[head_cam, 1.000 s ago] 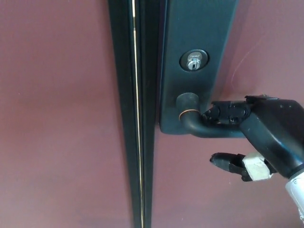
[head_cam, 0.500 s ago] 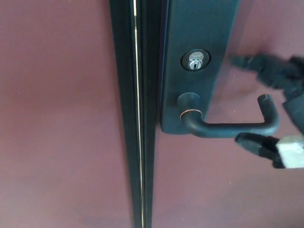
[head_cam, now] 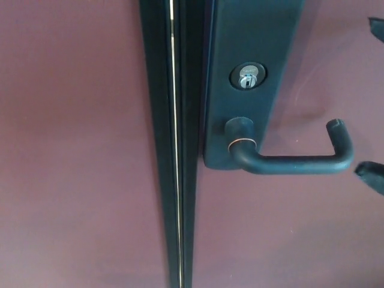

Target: The robot walks towards the door handle and put its right hand on it and twist the handle

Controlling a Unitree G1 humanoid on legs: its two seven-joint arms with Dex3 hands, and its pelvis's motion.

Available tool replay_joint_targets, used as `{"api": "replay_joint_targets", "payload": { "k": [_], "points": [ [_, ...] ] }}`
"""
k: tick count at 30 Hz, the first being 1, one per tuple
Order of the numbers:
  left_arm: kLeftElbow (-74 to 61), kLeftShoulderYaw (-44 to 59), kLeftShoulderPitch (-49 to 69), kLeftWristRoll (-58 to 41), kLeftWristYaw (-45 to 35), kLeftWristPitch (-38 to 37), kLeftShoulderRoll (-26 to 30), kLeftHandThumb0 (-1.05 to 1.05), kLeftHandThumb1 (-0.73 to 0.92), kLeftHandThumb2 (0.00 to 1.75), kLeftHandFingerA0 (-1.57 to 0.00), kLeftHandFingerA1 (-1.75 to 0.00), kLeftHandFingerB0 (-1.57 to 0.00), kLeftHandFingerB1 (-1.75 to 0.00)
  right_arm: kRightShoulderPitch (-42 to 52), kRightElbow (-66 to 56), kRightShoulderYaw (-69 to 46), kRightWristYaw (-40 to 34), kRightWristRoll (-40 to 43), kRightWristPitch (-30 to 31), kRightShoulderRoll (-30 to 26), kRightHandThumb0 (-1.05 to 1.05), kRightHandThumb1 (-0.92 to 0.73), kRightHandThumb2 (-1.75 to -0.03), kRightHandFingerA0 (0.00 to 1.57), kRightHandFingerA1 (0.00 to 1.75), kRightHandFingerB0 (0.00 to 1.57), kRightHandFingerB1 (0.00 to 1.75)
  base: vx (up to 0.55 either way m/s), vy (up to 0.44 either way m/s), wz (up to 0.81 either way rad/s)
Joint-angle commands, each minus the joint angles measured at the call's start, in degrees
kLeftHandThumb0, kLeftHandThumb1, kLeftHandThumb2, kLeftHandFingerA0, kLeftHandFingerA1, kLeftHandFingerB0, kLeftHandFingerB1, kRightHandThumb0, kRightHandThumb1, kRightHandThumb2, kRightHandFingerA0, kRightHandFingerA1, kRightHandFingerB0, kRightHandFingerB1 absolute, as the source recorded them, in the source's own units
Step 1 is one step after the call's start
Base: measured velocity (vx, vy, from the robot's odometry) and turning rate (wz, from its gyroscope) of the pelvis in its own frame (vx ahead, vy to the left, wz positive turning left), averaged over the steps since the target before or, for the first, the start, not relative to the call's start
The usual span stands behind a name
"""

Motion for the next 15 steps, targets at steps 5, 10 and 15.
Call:
{"api": "replay_joint_targets", "payload": {
  "k": [5,10,15],
  "points": [
    [-0.09,-0.05,0.55,0.34,-0.37,0.28,0.8,-0.3,0.54,0.56,-0.58,-0.45,-0.44,-0.39,10.79,-0.77,-14.38,1.61,12.52,-7.08,-0.6,-0.37,-0.24,-0.88,0.01,0.49,0.0,0.47,0.0,0.0,0.0],
    [-0.13,0.02,0.47,0.3,-0.28,0.38,0.88,-0.3,0.54,0.56,-0.58,-0.45,-0.44,-0.39,18.19,1.22,-22.7,0.62,17.56,-11.82,-0.07,-0.37,-0.24,-0.88,0.01,0.49,0.0,0.47,0.0,0.0,0.0],
    [-0.08,-0.18,0.88,0.54,0.04,0.26,0.68,-0.3,0.54,0.56,-0.58,-0.45,-0.44,-0.39,26.76,5.07,-26.65,-0.19,19.49,-16.37,1.86,-0.37,-0.25,-0.88,0.0,0.48,0.0,0.46,0.0,0.0,0.0]
  ]
}}
